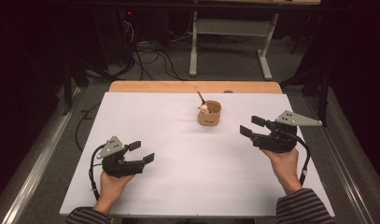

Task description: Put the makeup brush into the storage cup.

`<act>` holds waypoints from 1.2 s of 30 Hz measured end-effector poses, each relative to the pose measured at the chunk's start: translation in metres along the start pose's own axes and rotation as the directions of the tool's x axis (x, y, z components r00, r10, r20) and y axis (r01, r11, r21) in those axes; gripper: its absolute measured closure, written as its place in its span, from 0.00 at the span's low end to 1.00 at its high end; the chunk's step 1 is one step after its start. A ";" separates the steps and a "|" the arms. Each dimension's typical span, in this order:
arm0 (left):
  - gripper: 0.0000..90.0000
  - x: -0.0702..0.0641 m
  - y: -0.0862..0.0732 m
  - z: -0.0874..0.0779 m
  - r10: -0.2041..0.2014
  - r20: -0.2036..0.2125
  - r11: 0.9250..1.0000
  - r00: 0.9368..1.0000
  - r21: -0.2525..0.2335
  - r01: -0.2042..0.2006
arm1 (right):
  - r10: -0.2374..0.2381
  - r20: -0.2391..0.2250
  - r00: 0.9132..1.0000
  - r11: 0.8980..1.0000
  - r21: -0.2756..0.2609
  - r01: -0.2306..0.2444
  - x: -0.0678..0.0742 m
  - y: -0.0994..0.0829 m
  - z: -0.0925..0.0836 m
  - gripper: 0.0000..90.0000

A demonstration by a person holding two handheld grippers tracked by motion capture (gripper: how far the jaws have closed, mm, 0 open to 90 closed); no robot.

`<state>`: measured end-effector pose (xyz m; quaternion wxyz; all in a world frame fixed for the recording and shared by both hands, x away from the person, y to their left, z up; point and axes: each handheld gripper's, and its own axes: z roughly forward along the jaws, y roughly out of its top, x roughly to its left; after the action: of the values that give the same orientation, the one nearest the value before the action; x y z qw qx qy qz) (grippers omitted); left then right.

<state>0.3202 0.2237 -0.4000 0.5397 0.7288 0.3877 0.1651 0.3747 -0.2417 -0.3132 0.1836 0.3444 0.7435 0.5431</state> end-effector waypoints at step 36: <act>0.28 0.001 0.000 0.000 -0.020 0.009 1.000 1.000 -0.007 0.020 | 0.013 -0.001 1.000 1.000 -0.019 -0.013 0.014 -0.033 -0.019 0.41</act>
<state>0.3204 0.2242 -0.4005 0.5455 0.7239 0.3919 0.1578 0.3428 -0.2505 -0.3360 0.1832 0.3473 0.7362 0.5512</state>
